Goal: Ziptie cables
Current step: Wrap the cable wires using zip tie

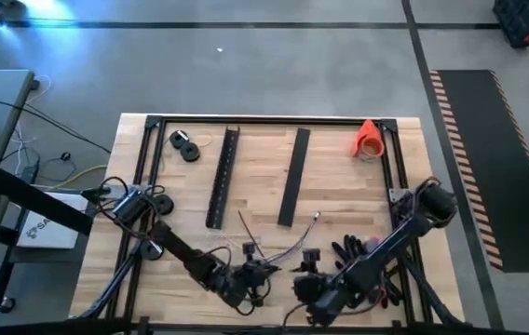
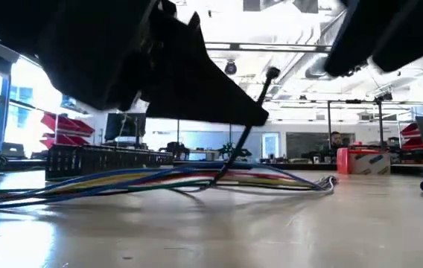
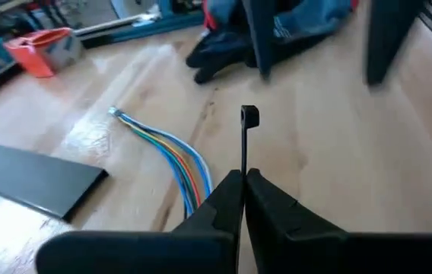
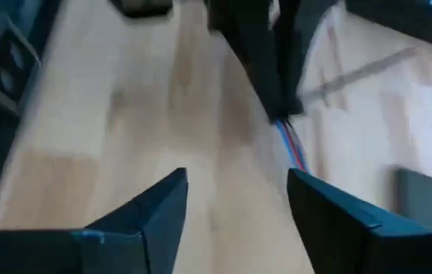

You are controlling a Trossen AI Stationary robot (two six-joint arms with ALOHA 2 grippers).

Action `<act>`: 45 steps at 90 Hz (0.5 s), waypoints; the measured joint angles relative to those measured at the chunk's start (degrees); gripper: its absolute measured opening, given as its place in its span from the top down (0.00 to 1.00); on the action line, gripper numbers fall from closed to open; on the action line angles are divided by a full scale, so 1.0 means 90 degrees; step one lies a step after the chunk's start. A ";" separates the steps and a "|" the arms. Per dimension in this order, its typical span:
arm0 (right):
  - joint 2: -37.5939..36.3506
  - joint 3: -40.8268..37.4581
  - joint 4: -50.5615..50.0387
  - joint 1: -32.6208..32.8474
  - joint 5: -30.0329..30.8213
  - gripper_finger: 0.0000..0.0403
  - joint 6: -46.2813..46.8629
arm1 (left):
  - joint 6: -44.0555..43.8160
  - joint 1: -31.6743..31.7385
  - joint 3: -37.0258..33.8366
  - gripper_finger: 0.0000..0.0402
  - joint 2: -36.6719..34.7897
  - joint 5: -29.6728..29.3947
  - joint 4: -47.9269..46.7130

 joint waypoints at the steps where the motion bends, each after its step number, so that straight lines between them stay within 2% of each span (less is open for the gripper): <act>1: -0.0006 -0.0091 0.0213 -0.0023 0.0008 0.46 -0.0043 | -0.0001 -0.0008 0.0000 1.00 0.0000 -0.0018 0.0011; 9: -0.0006 -0.0644 0.1801 -0.0171 0.0087 0.47 -0.0423 | -0.0018 -0.0061 0.0000 1.00 -0.0031 -0.0146 0.0032; 17: -0.0006 -0.0994 0.2799 -0.0366 0.0120 0.50 -0.0654 | -0.0045 -0.0102 0.0000 1.00 -0.0107 -0.0146 0.0021; 31: -0.0006 -0.1254 0.3132 -0.0590 0.0032 0.55 -0.0785 | -0.0084 -0.0195 -0.0005 1.00 -0.0156 0.0051 0.0038; 45: -0.0004 -0.1424 0.3441 -0.0722 -0.0334 0.61 -0.0856 | -0.0313 -0.0245 0.0000 1.00 -0.0180 0.0208 -0.0037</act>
